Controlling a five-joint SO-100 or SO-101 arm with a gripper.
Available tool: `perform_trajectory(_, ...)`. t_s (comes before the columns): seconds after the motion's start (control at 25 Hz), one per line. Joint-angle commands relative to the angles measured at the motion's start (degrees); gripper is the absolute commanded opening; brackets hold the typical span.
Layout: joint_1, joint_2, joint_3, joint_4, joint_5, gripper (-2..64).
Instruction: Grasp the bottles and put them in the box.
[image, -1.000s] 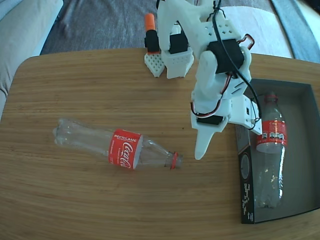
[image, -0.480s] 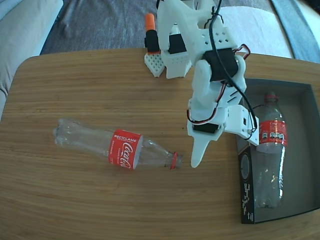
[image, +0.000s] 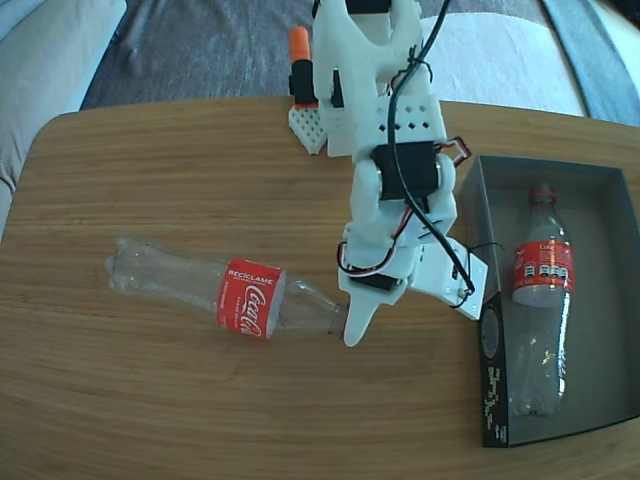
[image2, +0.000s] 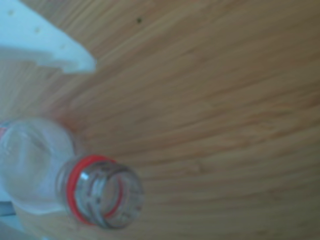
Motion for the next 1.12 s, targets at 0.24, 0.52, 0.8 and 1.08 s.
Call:
perform_trajectory(0.24,5.8,0.26,-5.01,-1.14,-5.62,46.0)
perform_trajectory(0.52,6.42,-3.69,-8.09,-1.14,-7.56,46.0)
perform_trajectory(0.8,6.42,-9.4,-13.71,-1.05,-7.56,46.0)
perform_trajectory(1.08,6.42,-12.92,-12.13,-0.88,-7.21,45.6)
